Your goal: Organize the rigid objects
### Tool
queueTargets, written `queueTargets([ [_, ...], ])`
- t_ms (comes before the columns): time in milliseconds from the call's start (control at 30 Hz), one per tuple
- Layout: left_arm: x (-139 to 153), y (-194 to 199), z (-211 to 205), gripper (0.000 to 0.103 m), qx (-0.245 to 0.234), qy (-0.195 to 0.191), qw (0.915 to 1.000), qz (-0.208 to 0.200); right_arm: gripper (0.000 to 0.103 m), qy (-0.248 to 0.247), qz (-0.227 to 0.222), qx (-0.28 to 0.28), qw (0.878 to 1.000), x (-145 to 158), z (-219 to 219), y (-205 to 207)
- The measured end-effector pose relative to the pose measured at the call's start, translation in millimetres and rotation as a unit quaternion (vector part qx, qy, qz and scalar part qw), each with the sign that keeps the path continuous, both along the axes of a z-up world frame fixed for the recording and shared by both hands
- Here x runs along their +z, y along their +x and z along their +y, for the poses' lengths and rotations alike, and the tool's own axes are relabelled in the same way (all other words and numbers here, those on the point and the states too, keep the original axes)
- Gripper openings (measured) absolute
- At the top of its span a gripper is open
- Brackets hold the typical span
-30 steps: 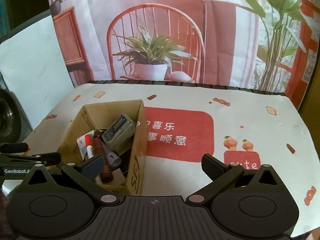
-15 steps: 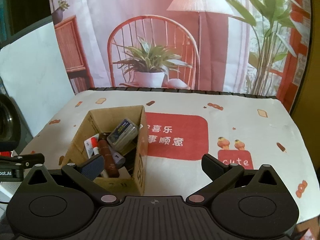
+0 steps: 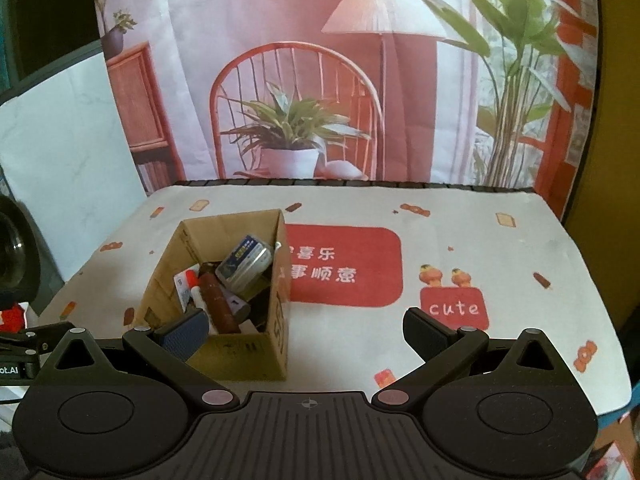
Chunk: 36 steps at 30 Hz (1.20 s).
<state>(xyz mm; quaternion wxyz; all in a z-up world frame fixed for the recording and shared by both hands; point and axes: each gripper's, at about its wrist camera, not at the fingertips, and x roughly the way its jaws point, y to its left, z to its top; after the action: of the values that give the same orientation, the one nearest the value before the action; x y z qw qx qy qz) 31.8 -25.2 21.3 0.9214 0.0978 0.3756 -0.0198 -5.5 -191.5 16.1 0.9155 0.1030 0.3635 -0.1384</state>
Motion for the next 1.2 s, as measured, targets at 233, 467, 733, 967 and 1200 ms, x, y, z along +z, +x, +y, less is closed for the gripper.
queueTargets([
  [233,-3.4,-4.3,2.7,0.103,0.000,-0.013,0.9999,0.005,0.103,0.004,0.003,-0.018,1.000,-6.9,1.5,-9.9],
  [467,-6.7,-5.2,4.7,0.103,0.006,-0.023,0.9997,0.009,0.103,0.009,-0.002,-0.030,1.000,-8.5,-1.6,-15.3],
  [733,-7.3,-6.4,2.2,0.103,0.005,-0.020,0.9998,0.005,0.103,0.009,-0.003,-0.029,1.000,-10.2,-2.7,-16.0],
  [967,-6.5,-6.2,7.1,0.103,0.013,-0.029,0.9995,0.003,0.103,-0.003,-0.001,-0.024,1.000,-11.4,3.3,-14.7],
  [1200,-6.8,-5.8,5.6,0.103,0.013,-0.026,0.9996,0.004,0.103,-0.005,0.004,-0.021,1.000,-12.3,5.3,-12.7],
])
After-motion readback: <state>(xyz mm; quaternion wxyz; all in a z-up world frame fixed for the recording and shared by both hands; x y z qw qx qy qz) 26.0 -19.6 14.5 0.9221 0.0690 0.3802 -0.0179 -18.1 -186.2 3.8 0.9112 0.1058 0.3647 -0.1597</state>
